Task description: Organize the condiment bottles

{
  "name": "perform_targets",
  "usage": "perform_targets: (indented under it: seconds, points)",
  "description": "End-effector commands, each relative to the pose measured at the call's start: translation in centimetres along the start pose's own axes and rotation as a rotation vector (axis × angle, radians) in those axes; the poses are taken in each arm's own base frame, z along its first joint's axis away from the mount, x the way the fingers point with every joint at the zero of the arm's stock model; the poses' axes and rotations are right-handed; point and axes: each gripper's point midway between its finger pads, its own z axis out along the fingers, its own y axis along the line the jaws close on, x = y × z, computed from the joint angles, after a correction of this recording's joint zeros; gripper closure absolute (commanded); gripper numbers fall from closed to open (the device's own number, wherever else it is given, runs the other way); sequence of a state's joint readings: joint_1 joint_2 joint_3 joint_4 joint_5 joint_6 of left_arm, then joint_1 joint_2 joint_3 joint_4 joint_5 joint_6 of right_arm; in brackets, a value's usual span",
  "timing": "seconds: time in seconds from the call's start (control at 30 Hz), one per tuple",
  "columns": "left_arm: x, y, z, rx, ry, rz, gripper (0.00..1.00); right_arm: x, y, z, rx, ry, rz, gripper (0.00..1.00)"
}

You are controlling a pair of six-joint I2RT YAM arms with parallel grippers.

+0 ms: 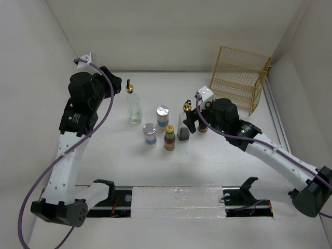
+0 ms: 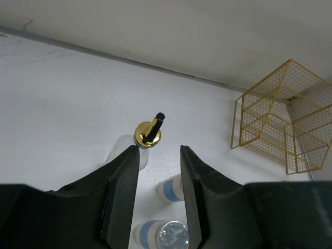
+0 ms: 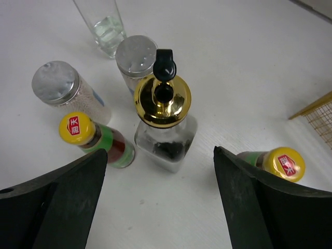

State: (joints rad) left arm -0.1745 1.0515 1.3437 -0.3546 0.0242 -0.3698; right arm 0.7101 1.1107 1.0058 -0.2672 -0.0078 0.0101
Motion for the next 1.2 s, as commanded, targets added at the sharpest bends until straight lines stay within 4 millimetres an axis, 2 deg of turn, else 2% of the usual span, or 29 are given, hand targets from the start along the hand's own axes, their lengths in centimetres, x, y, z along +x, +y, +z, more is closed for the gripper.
perform_targets:
  seconds: [0.0,0.13,0.17,0.2,0.23,0.27,0.3,0.33,0.37,0.4,0.47,0.5,0.6,0.63,0.67,0.7,0.73,0.77,0.87,0.9,0.97,1.0,1.07,1.1,1.13,1.17]
  points:
    - [-4.3,-3.6,-0.2,0.15,-0.114,0.035,0.65,-4.7,0.6,0.8,-0.021,-0.154,-0.025,0.11]
    - [-5.6,-4.7,0.7,0.184,-0.132,0.064,0.61,-5.0,0.1,2.3,0.005,-0.171,-0.033,0.12]
    - [-6.9,-4.9,1.2,0.174,-0.155,0.077,0.61,-5.1,0.1,2.8,0.005,-0.173,-0.032,0.12]
    - [-9.3,-5.9,0.6,0.194,-0.208,0.097,0.58,-5.1,-0.1,3.1,0.017,-0.173,-0.031,0.13]
    - [-8.7,-5.6,1.8,0.183,-0.184,0.105,0.58,-5.2,-0.1,3.4,0.017,-0.181,-0.031,0.13]
    - [-9.1,-6.3,2.2,0.176,-0.187,0.103,0.55,-5.7,-0.3,3.5,0.028,-0.192,-0.03,0.15]
    - [-10.2,-7.3,2.9,0.154,-0.208,0.164,0.54,-5.7,-0.2,3.8,0.027,-0.193,-0.02,0.16]
    - [-9.9,-9.3,3.1,0.151,-0.211,0.184,0.52,-5.5,-0.4,4.2,0.037,-0.191,-0.018,0.17]
    - [-10.1,-10.3,3.4,0.171,-0.207,0.185,0.52,-5.7,-0.4,4.2,0.036,-0.2,-0.009,0.19]
    - [-11.6,-11.3,3.0,0.195,-0.238,0.181,0.52,-5.9,-0.6,4.5,0.047,-0.208,-0.008,0.2]
    - [-11.3,-11.9,3.7,0.219,-0.227,0.151,0.52,-6.4,-0.3,4.5,0.048,-0.229,-0.008,0.23]
    - [-11.6,-12.3,3.4,0.235,-0.231,0.139,0.52,-5.9,-0.4,4.6,0.048,-0.219,-0.009,0.24]
    - [-10.7,-13.6,3.5,0.31,-0.188,0.107,0.51,-5.8,-0.5,4.9,0.057,-0.226,-0.007,0.34]
    - [-8.9,-13.4,4.3,0.313,-0.138,0.099,0.51,-5.5,-0.5,5.3,0.057,-0.216,-0.008,0.35]
    - [-9.1,-13.9,3.4,0.349,-0.148,0.068,0.51,-4.9,-0.7,5.4,0.067,-0.204,-0.007,0.41]
    - [-8.6,-13.7,3.5,0.347,-0.143,0.068,0.5,-5.1,-0.7,5.4,0.066,-0.213,0.004,0.44]
    - [-7.1,-13.4,3.8,0.35,-0.105,0.045,0.5,-4.3,-0.9,5.5,0.077,-0.197,0.004,0.46]
    - [-7.1,-13.5,3.1,0.364,-0.11,0.031,0.5,-3.8,-0.9,5.7,0.077,-0.195,0.004,0.48]
    - [-6.8,-13.8,2.5,0.391,-0.1,0.015,0.48,-3.3,-0.9,6.1,0.077,-0.186,0.003,0.55]
    - [-6.0,-14.9,2.2,0.393,-0.092,0.027,0.46,-3.3,-1.1,6.1,0.086,-0.186,0.004,0.57]
    - [-6.1,-16.3,1.9,0.38,-0.119,0.07,0.44,-3.5,-1.1,6.1,0.086,-0.196,0.005,0.63]
    - [-6.1,-16.8,2.2,0.38,-0.117,0.084,0.42,-3.2,-1.1,6.3,0.086,-0.187,0.004,0.72]
    - [-6.4,-17.0,2.7,0.368,-0.118,0.084,0.42,-3.6,-1.1,6.3,0.086,-0.196,0.005,0.83]
    - [-7.5,-17.3,2.1,0.379,-0.143,0.078,0.42,-5.4,-1.1,5.3,0.093,-0.24,0.008,0.88]
    - [-7.1,-17.3,2.6,0.374,-0.132,0.08,0.42,-6.3,-1.1,4.9,0.093,-0.262,0.01,0.95]
    - [-7.5,-17.4,2.4,0.378,-0.142,0.078,0.42,-7.5,-1.3,4.3,0.102,-0.289,0.013,0.98]
